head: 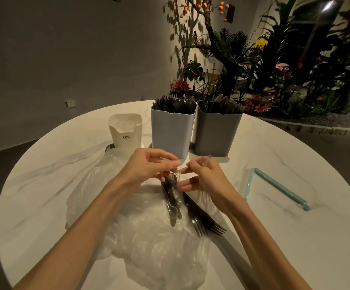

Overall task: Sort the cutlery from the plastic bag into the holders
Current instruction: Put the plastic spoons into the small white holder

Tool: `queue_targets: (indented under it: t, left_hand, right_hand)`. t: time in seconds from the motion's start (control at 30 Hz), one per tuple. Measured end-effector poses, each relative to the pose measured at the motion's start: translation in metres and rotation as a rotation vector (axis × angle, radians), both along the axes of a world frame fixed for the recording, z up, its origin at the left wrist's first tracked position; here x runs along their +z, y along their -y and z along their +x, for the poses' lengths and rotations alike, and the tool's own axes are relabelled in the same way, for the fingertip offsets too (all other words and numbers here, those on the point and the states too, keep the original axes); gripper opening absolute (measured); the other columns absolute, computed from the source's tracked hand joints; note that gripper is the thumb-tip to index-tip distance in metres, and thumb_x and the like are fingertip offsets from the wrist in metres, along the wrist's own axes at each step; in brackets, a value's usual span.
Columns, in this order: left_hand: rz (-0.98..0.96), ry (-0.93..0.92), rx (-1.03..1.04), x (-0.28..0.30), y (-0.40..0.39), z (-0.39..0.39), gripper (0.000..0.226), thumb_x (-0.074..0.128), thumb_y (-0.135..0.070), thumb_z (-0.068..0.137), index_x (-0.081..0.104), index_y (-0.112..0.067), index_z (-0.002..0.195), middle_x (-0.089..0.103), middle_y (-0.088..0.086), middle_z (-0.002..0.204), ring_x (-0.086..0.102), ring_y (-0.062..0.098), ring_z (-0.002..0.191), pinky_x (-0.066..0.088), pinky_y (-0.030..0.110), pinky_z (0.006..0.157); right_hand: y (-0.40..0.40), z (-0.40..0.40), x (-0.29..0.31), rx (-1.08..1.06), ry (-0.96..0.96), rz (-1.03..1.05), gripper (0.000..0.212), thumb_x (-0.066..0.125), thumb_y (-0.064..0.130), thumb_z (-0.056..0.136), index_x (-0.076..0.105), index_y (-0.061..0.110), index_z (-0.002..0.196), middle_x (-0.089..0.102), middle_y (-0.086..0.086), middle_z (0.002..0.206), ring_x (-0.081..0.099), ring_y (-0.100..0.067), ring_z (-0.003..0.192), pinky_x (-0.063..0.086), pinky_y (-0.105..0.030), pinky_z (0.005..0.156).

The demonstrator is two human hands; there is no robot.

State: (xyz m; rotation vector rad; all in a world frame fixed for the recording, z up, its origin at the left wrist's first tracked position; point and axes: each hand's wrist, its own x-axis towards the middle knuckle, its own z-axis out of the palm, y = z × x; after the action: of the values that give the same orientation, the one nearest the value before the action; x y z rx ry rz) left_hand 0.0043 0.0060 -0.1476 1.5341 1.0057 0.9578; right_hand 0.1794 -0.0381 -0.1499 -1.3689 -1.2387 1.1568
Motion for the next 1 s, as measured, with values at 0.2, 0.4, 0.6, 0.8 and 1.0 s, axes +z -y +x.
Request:
queue_targets:
  t: [0.2,0.4,0.6,0.8,1.0]
  left_hand:
    - [0.162,-0.01,0.102,-0.014,0.005,0.018,0.022,0.08,-0.029,0.083,0.074,-0.009,0.088,0.076,0.006,0.075,0.065,0.036,0.061,0.051,0.035,0.056]
    - [0.364,-0.56,0.271,-0.036,-0.015,0.016,0.023,0.068,-0.041,0.093,0.073,-0.03,0.112,0.063,-0.006,0.11,0.061,0.01,0.09,0.054,0.033,0.086]
    - [0.256,-0.565,0.289,-0.046,-0.023,0.02,0.019,0.078,-0.04,0.085,0.079,-0.025,0.097,0.069,-0.004,0.102,0.063,0.011,0.088,0.054,0.031,0.08]
    - [0.269,0.066,0.311,-0.015,-0.013,0.009,0.008,0.08,-0.018,0.084,0.078,-0.013,0.091,0.076,0.0,0.079,0.069,0.011,0.067,0.051,0.017,0.057]
    - [0.403,0.279,0.345,0.008,0.0,0.009,0.007,0.077,-0.012,0.087,0.079,-0.012,0.094,0.077,0.003,0.082,0.072,0.019,0.067,0.059,0.027,0.06]
  right_hand:
    - [0.002,-0.008,-0.003,0.049,-0.089,-0.038,0.025,0.051,0.024,0.105,0.054,0.003,0.116,0.062,-0.004,0.069,0.062,-0.015,0.058,0.051,-0.023,0.053]
    - [-0.002,0.006,0.001,-0.072,-0.234,-0.099,0.025,0.056,0.023,0.103,0.06,0.003,0.117,0.054,-0.007,0.083,0.045,-0.005,0.052,0.038,-0.015,0.044]
    - [0.0,0.008,0.004,-0.071,-0.194,-0.152,0.045,0.065,0.052,0.092,0.067,0.012,0.11,0.05,-0.004,0.079,0.042,-0.006,0.049,0.035,-0.017,0.046]
    - [-0.003,0.013,0.002,-0.104,-0.227,-0.013,0.03,0.073,0.037,0.091,0.058,0.011,0.094,0.038,0.005,0.06,0.032,-0.006,0.048,0.028,-0.019,0.045]
    - [0.0,0.013,0.01,-0.135,-0.194,0.126,0.037,0.072,0.047,0.088,0.063,0.012,0.098,0.039,0.004,0.056,0.031,-0.008,0.047,0.028,-0.02,0.044]
